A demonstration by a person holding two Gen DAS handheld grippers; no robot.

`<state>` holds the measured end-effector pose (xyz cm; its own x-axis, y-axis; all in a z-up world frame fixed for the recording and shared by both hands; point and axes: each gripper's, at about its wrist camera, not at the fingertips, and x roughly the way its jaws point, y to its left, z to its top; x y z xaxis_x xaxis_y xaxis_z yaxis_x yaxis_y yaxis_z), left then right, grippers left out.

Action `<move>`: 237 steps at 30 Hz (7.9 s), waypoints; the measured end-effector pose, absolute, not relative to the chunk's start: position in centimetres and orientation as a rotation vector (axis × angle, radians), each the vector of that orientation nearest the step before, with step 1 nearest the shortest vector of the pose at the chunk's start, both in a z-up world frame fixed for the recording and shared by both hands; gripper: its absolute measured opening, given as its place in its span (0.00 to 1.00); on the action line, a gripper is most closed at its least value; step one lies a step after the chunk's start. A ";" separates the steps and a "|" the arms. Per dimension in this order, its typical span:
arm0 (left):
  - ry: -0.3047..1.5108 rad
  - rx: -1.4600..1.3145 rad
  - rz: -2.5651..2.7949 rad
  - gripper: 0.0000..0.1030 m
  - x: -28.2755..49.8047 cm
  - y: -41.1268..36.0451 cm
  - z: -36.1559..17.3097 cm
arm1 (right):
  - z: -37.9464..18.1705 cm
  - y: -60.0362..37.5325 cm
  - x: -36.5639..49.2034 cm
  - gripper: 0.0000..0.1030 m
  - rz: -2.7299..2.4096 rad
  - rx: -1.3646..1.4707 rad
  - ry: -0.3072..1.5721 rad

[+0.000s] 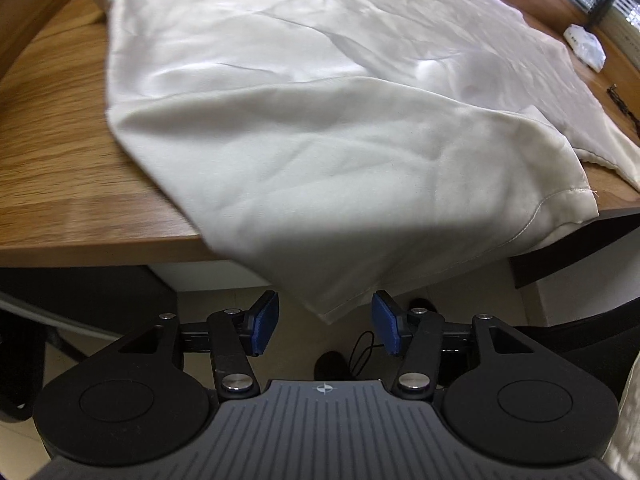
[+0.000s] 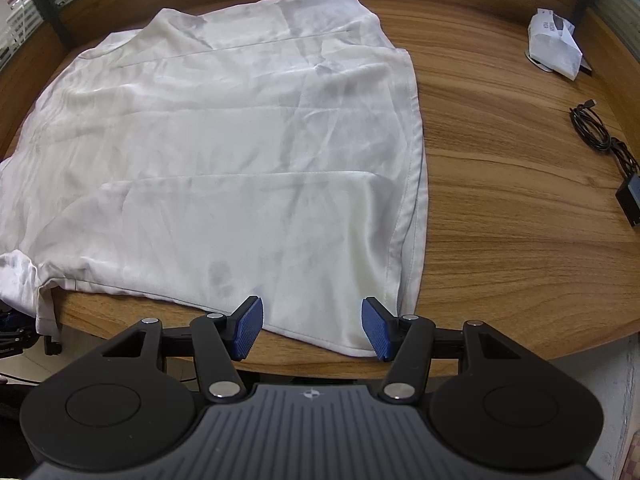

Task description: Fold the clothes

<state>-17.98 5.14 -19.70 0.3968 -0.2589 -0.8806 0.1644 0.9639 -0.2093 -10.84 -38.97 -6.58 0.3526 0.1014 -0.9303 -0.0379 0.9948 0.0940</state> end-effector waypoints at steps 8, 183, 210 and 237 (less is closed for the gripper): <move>1.098 -0.052 -0.286 0.04 -18.3 4.1 -18.3 | -7.1 -40.9 -11.2 0.60 0.020 0.139 1.199; 0.920 0.108 -0.233 0.09 14.0 4.4 -5.6 | -9.3 -14.6 4.6 0.55 0.538 0.106 1.210; 1.089 0.159 -0.247 0.29 3.8 8.7 -9.2 | -8.5 -14.2 6.4 0.15 0.548 0.222 1.063; 1.140 0.194 -0.165 0.30 1.8 10.5 -10.8 | -6.6 -11.4 9.9 0.47 0.690 0.040 1.036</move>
